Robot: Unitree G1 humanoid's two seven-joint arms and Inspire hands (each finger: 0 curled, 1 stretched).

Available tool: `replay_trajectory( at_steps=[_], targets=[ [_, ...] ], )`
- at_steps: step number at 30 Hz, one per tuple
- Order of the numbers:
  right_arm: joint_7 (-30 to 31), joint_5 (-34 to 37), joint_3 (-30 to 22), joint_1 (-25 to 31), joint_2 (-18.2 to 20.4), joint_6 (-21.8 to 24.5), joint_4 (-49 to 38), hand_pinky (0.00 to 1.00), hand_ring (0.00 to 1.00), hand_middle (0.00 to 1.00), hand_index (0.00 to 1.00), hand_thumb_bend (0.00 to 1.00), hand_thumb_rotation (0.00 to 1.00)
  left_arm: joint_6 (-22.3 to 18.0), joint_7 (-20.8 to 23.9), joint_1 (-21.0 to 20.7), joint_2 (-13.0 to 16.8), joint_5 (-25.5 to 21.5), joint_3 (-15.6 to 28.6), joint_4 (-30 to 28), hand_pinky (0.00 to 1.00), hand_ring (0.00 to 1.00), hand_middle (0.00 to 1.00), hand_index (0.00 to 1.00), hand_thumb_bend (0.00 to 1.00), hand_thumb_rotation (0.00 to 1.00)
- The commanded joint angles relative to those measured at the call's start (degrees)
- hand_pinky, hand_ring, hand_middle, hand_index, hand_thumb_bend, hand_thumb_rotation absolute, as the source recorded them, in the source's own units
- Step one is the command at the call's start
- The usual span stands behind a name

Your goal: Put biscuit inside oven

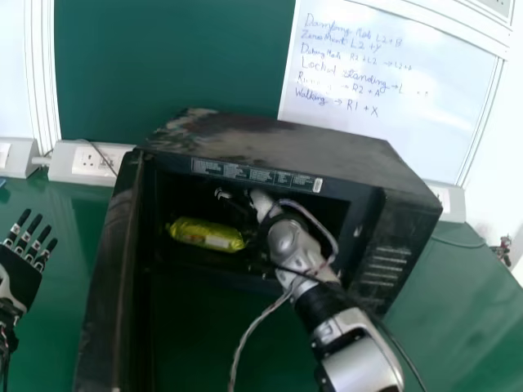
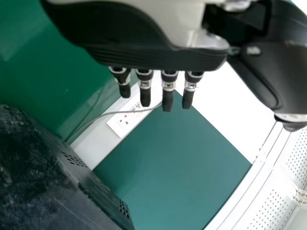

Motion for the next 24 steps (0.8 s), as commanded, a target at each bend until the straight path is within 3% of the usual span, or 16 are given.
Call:
replay_trajectory(
  at_steps=[1,3,8,9,12,16,17,19,20,22,24],
  targets=[
    [1.4,-0.06,0.01,2.7,-1.09,2.21,-4.28,0.4,0.54,0.63,0.87,0.88,0.39,-0.6,-0.9,-0.68,0.57,0.63,-0.45,0.62,1.0,1.0,1.0,1.0,0.5,0.24],
    [1.92,-0.77,0.41,4.8,-1.44,4.44,-9.45,0.49,0.64,0.7,0.85,0.86,0.4,-0.72,-1.37,-0.78,0.74,1.13,-0.48,1.08,1.0,1.0,1.0,1.0,0.49,0.24],
    [1.94,-0.66,-0.67,10.88,-1.56,8.75,-21.9,0.47,0.61,0.67,0.83,0.81,0.35,-0.52,-1.33,-1.05,0.86,0.87,-0.18,1.76,1.0,1.0,1.0,1.0,0.5,0.23],
    [2.22,-0.63,-0.73,12.12,-1.73,9.29,-24.35,0.5,0.64,0.7,0.84,0.79,0.36,-0.54,-1.58,-1.1,0.95,0.94,-0.14,2.0,1.0,1.0,1.0,1.0,0.5,0.24],
    [2.62,-0.77,-0.5,15.43,-2.33,9.48,-29.9,0.44,0.57,0.65,0.79,0.75,0.34,-0.88,-2.87,-1.21,1.15,1.23,0.03,3.04,1.0,1.0,1.0,1.0,0.51,0.22],
    [2.45,-0.84,-0.61,18.08,-2.29,10.75,-33.84,0.38,0.51,0.61,0.8,0.74,0.34,-0.85,-3.46,-1.34,1.38,1.66,0.13,3.69,1.0,1.0,1.0,1.0,0.55,0.2],
    [2.36,-0.98,-0.55,18.4,-2.33,10.92,-34.27,0.42,0.56,0.65,0.8,0.74,0.34,-0.8,-3.33,-1.38,1.33,1.74,0.14,3.68,1.0,1.0,1.0,1.0,0.55,0.21],
    [2.03,-1.26,-0.59,19.13,-2.38,11.33,-35.7,0.43,0.59,0.67,0.8,0.74,0.34,-0.77,-3.52,-1.43,1.36,1.87,0.23,4.01,1.0,1.0,1.0,1.0,0.54,0.21],
    [1.91,-1.39,-0.71,19.46,-2.26,12.03,-36.58,0.37,0.51,0.6,0.77,0.74,0.34,-0.69,-3.21,-1.49,1.25,1.66,0.31,3.99,1.0,1.0,1.0,1.0,0.55,0.21],
    [1.79,-1.62,-0.9,20.52,-2.04,13.45,-39.11,0.34,0.48,0.58,0.74,0.75,0.33,-0.62,-3.27,-1.51,1.31,1.87,0.33,4.1,1.0,1.0,1.0,1.0,0.56,0.21],
    [1.81,-2.13,-0.77,22.03,-1.98,14.78,-42.18,0.27,0.38,0.51,0.77,0.75,0.33,-0.79,-3.88,-1.52,1.3,1.9,0.4,4.29,1.0,1.0,1.0,1.0,0.55,0.21]
  ],
)
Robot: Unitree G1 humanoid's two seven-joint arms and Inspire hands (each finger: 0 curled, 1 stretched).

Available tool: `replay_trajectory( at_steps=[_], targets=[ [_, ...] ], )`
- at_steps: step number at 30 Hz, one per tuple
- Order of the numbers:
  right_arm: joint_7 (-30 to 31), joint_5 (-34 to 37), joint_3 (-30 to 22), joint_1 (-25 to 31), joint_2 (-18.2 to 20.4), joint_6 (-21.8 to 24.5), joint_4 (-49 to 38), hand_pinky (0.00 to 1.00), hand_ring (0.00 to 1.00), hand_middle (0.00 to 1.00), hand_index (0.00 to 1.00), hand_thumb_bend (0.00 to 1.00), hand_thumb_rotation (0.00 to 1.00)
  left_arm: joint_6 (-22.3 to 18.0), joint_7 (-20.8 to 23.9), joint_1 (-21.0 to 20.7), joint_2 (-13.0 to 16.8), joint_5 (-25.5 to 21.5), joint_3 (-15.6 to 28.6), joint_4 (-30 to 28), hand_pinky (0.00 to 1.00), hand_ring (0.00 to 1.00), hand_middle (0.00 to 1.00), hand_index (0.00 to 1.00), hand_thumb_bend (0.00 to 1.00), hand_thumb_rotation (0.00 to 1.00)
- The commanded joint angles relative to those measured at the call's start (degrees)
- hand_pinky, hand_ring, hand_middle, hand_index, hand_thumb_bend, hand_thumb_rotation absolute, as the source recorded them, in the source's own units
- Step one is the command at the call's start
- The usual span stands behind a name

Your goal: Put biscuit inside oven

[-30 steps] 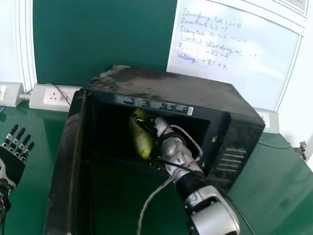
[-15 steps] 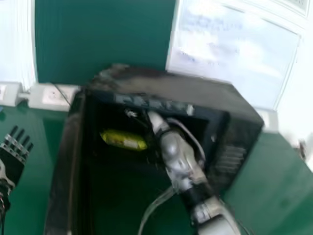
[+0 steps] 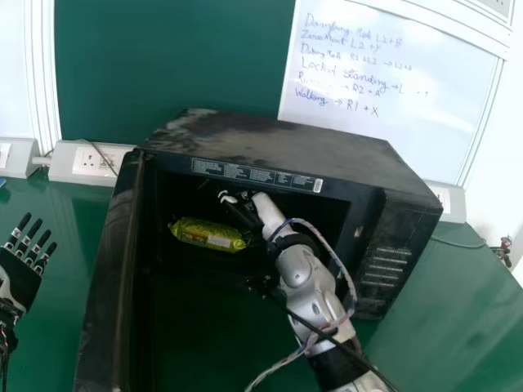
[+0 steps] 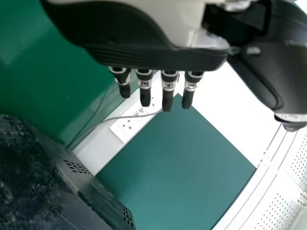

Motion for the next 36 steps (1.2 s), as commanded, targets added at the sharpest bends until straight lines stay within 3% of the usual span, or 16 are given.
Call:
replay_trajectory(
  at_steps=[1,2,4,5,7,9,11,17,20,27,36],
  targets=[
    [-0.49,-0.6,-0.27,2.57,-0.05,1.77,-4.29,0.27,0.38,0.51,0.78,0.75,0.33,-0.43,-1.03,-0.69,0.59,-0.12,0.27,0.3,1.0,1.0,1.0,1.0,0.55,0.21],
    [-0.44,-0.76,-0.24,3.61,-0.04,2.19,-6.06,0.23,0.34,0.47,0.79,0.75,0.31,-0.44,-1.02,-0.71,0.58,-0.06,0.28,0.3,1.0,1.0,1.0,1.0,0.55,0.21],
    [0.03,-1.39,0.18,5.62,-0.34,3.23,-9.84,0.29,0.42,0.54,0.82,0.74,0.31,-0.57,-0.9,-0.68,0.55,0.46,0.18,0.19,1.0,1.0,1.0,1.0,0.54,0.21],
    [0.03,-1.81,0.48,6.75,-0.63,3.25,-11.74,0.39,0.56,0.66,0.82,0.75,0.32,-0.7,-1.01,-0.7,0.44,0.54,0.21,0.29,1.0,1.0,1.0,1.0,0.55,0.21],
    [0.66,-3.08,1.43,8.76,-1.61,3.63,-15.43,0.5,0.67,0.76,0.81,0.75,0.34,-0.76,-1.24,-0.67,0.49,0.87,0.2,0.62,1.0,1.0,1.0,1.0,0.56,0.21],
    [1.71,-3.29,1.46,10.83,-1.95,4.52,-19.39,0.62,0.76,0.83,0.84,0.75,0.34,-0.98,-1.85,-0.75,0.42,1.02,0.31,1.14,1.0,1.0,1.0,1.0,0.56,0.21],
    [2.69,-3.3,1.31,13.89,-2.47,5.11,-24.7,0.67,0.79,0.85,0.87,0.74,0.32,-1.09,-2.23,-0.9,0.44,0.91,0.5,1.7,1.0,1.0,1.0,1.0,0.59,0.2],
    [5.26,-2.51,0.32,21.67,-5.36,3.06,-35.96,0.67,0.78,0.84,0.86,0.72,0.35,-1.09,-2.97,-1.21,0.83,1.22,0.78,2.8,1.0,1.0,1.0,1.0,0.61,0.19],
    [6.17,-2.12,-0.31,25.07,-6.08,2.88,-39.77,0.68,0.78,0.82,0.84,0.71,0.3,-1.01,-3.64,-1.33,1.2,1.41,1.01,3.45,1.0,1.0,1.0,1.0,0.62,0.18],
    [7.14,-1.78,-1.5,32.71,-6.77,2.7,-45.84,0.65,0.77,0.82,0.83,0.73,0.31,-0.98,-4.3,-1.09,1.48,1.38,1.29,3.24,1.0,1.0,1.0,1.0,0.61,0.17],
    [5.95,3.6,-9.1,41.44,-5.87,0.78,-53.26,0.69,0.77,0.8,0.8,0.73,0.31,-0.82,-5.5,-1.4,2.37,1.49,1.8,3.89,1.0,1.0,1.0,1.0,0.58,0.17]
  ],
)
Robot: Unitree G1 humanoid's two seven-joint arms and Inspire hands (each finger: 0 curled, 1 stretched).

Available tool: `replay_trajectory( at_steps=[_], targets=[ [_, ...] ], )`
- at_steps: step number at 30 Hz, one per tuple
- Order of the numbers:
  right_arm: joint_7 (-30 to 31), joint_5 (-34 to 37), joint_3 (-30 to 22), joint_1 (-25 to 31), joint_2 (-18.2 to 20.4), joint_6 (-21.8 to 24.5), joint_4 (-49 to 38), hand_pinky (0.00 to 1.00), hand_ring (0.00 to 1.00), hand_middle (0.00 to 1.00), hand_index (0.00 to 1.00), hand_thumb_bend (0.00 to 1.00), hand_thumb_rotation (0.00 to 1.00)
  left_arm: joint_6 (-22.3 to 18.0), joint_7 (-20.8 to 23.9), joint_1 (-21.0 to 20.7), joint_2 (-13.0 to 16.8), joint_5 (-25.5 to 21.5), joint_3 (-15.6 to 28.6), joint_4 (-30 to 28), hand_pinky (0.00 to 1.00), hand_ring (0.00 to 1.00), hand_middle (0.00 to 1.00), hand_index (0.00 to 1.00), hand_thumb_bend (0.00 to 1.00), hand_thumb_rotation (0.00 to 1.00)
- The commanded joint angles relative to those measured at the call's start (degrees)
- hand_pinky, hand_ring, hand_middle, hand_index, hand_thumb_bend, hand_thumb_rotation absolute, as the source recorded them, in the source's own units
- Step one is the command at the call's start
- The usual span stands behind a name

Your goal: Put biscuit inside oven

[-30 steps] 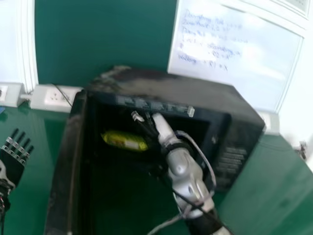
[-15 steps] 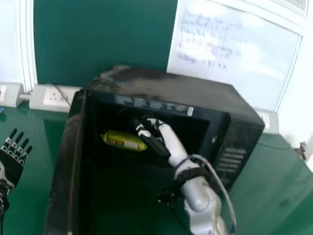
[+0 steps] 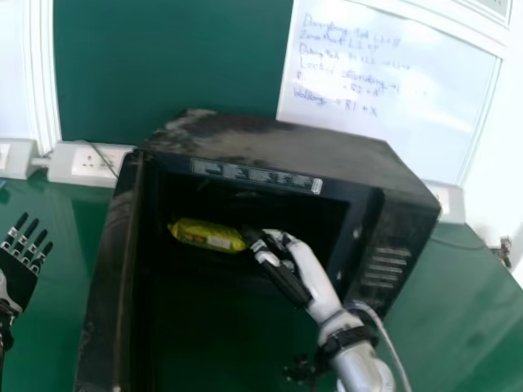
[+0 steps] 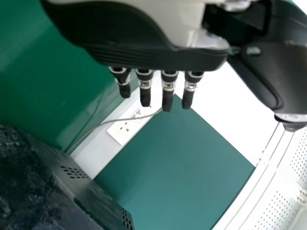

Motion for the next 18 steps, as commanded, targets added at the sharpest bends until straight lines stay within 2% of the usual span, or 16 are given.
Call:
replay_trajectory(
  at_steps=[1,5,9,12,18],
  targets=[
    [-1.07,1.49,-2.17,1.93,0.7,-1.16,-1.65,0.69,0.76,0.79,0.79,0.73,0.29,0.0,-0.33,-1.0,0.75,-0.43,0.74,0.46,1.0,1.0,1.0,1.0,0.58,0.17],
    [-2.66,2.88,-4.81,5.68,1.28,-3.2,-3.7,0.69,0.75,0.78,0.78,0.72,0.29,0.21,-0.38,-1.38,1.08,-0.92,0.86,0.37,1.0,1.0,1.0,1.0,0.58,0.16],
    [-3.69,5.43,-8.03,8.86,2.98,-3.08,-6.28,0.66,0.74,0.77,0.77,0.71,0.26,0.7,0.33,-2.07,1.6,-1.4,0.82,-0.33,1.0,1.0,1.0,1.0,0.59,0.15],
    [-5.15,7.28,-10.3,10.15,4.38,-4.19,-7.0,0.66,0.73,0.76,0.75,0.71,0.24,0.69,-0.58,-2.3,2.07,-1.34,0.57,-0.56,1.0,1.0,1.0,1.0,0.61,0.14],
    [-8.94,10.47,-14.55,11.4,7.75,-6.18,-7.44,0.61,0.68,0.71,0.71,0.71,0.21,0.46,-2.32,-2.44,2.71,-0.67,-0.35,-0.32,1.0,1.0,1.0,1.0,0.57,0.15]
  ],
)
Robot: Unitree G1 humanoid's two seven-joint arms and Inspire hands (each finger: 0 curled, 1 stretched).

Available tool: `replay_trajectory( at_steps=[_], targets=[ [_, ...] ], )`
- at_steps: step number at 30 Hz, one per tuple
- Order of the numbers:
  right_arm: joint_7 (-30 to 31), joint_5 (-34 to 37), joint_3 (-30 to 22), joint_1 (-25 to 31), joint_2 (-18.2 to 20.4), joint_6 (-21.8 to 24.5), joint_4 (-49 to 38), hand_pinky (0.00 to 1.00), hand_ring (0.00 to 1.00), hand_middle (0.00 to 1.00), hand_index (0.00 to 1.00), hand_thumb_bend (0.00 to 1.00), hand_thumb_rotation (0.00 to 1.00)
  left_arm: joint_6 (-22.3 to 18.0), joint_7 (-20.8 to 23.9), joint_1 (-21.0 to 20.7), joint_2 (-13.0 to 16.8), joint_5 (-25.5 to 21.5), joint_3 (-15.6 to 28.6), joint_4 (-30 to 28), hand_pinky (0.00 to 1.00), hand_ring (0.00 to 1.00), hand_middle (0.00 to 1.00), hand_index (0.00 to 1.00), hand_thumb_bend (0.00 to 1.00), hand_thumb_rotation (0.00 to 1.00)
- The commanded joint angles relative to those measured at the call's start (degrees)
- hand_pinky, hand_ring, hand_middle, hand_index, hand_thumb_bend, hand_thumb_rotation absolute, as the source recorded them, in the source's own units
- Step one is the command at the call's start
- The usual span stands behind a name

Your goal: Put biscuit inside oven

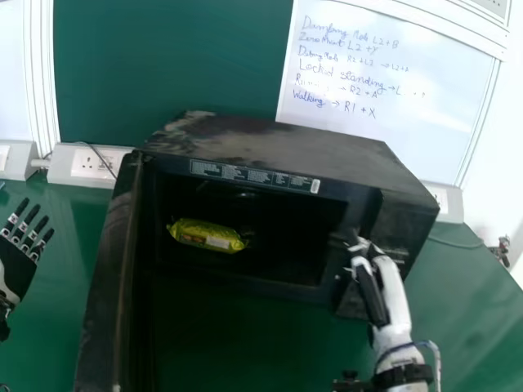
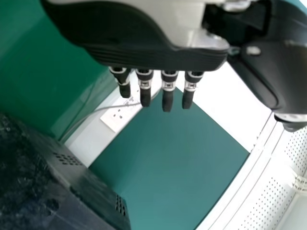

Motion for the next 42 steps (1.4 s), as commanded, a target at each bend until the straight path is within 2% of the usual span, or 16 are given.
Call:
replay_trajectory(
  at_steps=[1,6,10,14,20,23,27,31,33,39,42],
  targets=[
    [-2.14,1.96,-2.37,0.4,1.85,-1.78,-0.28,0.6,0.68,0.71,0.71,0.71,0.21,0.11,-1.2,-0.87,0.73,0.61,-0.63,0.01,1.0,1.0,1.0,1.0,0.56,0.16],
    [-5.36,2.06,-3.82,1.82,3.44,-2.98,-0.65,0.57,0.65,0.68,0.69,0.68,0.17,0.67,-1.18,-1.71,0.74,0.4,-1.27,0.65,1.0,0.99,0.97,0.98,0.57,0.16],
    [-7.48,2.79,-5.05,2.37,4.9,-3.53,-1.07,0.53,0.6,0.64,0.69,0.69,0.15,1.57,-0.09,-2.27,0.56,0.44,-1.99,0.04,1.0,0.95,0.93,0.93,0.56,0.16],
    [-8.31,3.26,-6.25,2.81,4.67,-4.83,-0.81,0.52,0.59,0.63,0.68,0.68,0.16,2.19,0.44,-2.99,0.34,0.6,-2.66,-0.19,0.96,0.9,0.88,0.87,0.57,0.14],
    [-9.25,3.37,-7.63,3.14,4.38,-5.61,-0.27,0.51,0.59,0.64,0.68,0.69,0.19,3.59,0.8,-3.52,-0.74,-1.29,-4.77,-1.63,0.84,0.8,0.76,0.73,0.57,0.04],
    [-9.91,4.59,-8.57,2.85,5.16,-5.91,-0.39,0.52,0.59,0.64,0.67,0.7,0.17,4.57,-0.14,-3.3,-1.02,-2.43,-6.31,-2.14,0.8,0.8,0.78,0.74,0.59,0.02],
    [-9.95,5.92,-9.79,3.11,4.91,-6.61,-0.49,0.54,0.6,0.64,0.69,0.69,0.16,4.76,1.75,-2.3,-1.5,0.86,-9.4,-5.26,0.77,0.79,0.78,0.74,0.61,0.0],
    [-10.61,5.84,-11.03,3.44,4.46,-7.46,0.03,0.55,0.61,0.66,0.71,0.7,0.18,4.56,1.93,-1.29,-2.21,3.51,-11.72,-7.92,0.81,0.82,0.82,0.79,0.56,0.01],
    [-11.15,5.72,-11.75,3.44,4.53,-8.0,0.46,0.55,0.61,0.65,0.71,0.71,0.18,4.82,2.27,-1.1,-2.75,3.6,-12.27,-8.57,0.81,0.82,0.82,0.8,0.58,0.0],
    [-11.84,7.95,-14.63,3.24,4.87,-9.55,1.7,0.51,0.57,0.63,0.67,0.71,0.18,5.37,2.31,-0.72,-3.75,3.84,-14.03,-9.68,0.89,0.87,0.85,0.82,0.49,0.0],
    [-12.08,7.8,-15.4,3.47,4.45,-10.03,2.22,0.51,0.58,0.63,0.66,0.72,0.2,5.32,2.2,-0.5,-4.32,4.33,-15.12,-10.08,0.9,0.88,0.87,0.84,0.5,0.0]
  ],
)
